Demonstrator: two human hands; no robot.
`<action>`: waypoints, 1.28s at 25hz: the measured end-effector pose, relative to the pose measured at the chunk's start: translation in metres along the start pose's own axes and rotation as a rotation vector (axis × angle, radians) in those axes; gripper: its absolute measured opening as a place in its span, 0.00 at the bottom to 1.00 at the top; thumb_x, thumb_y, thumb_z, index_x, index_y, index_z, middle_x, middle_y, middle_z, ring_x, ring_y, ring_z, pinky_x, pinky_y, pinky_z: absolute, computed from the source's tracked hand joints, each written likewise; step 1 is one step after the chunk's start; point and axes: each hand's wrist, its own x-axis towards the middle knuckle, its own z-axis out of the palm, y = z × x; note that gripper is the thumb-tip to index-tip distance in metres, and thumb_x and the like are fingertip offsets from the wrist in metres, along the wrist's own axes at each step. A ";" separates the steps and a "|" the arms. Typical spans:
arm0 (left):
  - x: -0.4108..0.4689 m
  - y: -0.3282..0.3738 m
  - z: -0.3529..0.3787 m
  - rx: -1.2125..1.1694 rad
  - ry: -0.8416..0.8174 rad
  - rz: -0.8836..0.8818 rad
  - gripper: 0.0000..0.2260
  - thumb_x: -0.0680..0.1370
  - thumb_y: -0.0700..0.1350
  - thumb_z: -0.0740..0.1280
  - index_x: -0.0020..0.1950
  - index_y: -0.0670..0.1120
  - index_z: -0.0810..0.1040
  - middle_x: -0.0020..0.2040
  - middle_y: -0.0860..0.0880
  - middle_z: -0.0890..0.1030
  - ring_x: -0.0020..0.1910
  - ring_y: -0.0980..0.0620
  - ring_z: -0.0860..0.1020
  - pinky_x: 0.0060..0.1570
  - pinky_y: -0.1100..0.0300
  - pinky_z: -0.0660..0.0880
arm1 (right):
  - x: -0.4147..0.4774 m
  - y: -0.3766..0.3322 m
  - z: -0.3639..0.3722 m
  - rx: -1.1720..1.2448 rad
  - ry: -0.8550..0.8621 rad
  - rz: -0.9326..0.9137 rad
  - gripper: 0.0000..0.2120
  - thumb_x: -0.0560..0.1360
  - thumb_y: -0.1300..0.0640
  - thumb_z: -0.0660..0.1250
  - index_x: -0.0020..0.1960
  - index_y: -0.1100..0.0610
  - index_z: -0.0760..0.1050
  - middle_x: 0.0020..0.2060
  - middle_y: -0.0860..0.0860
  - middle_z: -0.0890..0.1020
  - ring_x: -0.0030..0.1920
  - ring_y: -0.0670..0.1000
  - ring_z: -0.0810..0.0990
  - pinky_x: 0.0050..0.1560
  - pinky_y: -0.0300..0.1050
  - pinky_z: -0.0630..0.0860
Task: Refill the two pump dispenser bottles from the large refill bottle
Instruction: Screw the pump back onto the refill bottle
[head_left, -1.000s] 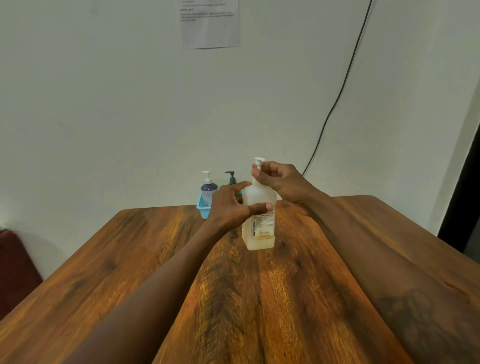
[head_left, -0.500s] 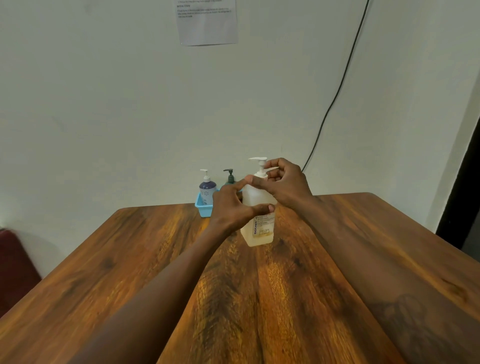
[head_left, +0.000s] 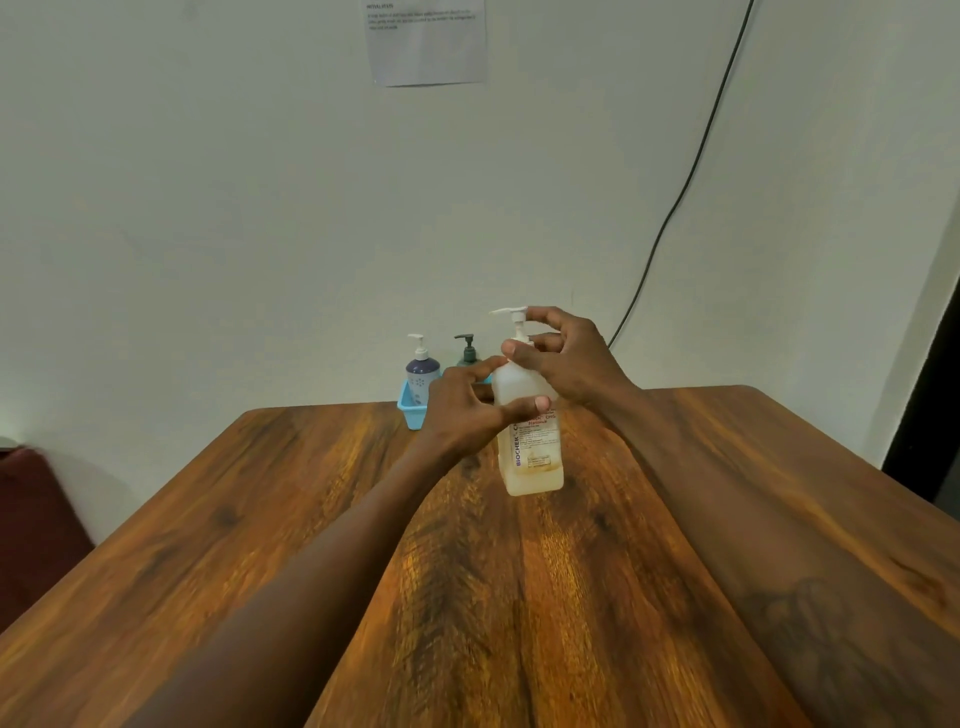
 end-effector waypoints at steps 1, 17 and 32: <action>0.001 -0.001 -0.004 -0.025 -0.045 -0.012 0.29 0.71 0.58 0.78 0.69 0.49 0.79 0.57 0.52 0.86 0.51 0.55 0.86 0.47 0.60 0.83 | 0.002 -0.002 -0.005 0.052 -0.057 0.045 0.26 0.77 0.46 0.73 0.72 0.49 0.72 0.54 0.47 0.83 0.52 0.45 0.84 0.51 0.43 0.83; 0.008 -0.004 0.001 -0.161 -0.182 -0.023 0.26 0.73 0.49 0.78 0.70 0.52 0.77 0.55 0.52 0.87 0.51 0.55 0.86 0.50 0.58 0.83 | 0.027 0.005 -0.023 0.684 -0.231 0.166 0.18 0.79 0.60 0.70 0.68 0.56 0.78 0.60 0.58 0.84 0.58 0.54 0.83 0.64 0.57 0.79; 0.021 -0.007 0.037 0.211 0.274 0.002 0.34 0.63 0.59 0.81 0.66 0.47 0.81 0.58 0.49 0.86 0.49 0.50 0.85 0.45 0.59 0.83 | 0.030 0.009 0.022 -0.279 0.611 -0.171 0.18 0.63 0.54 0.85 0.48 0.54 0.82 0.44 0.50 0.82 0.42 0.45 0.78 0.37 0.26 0.68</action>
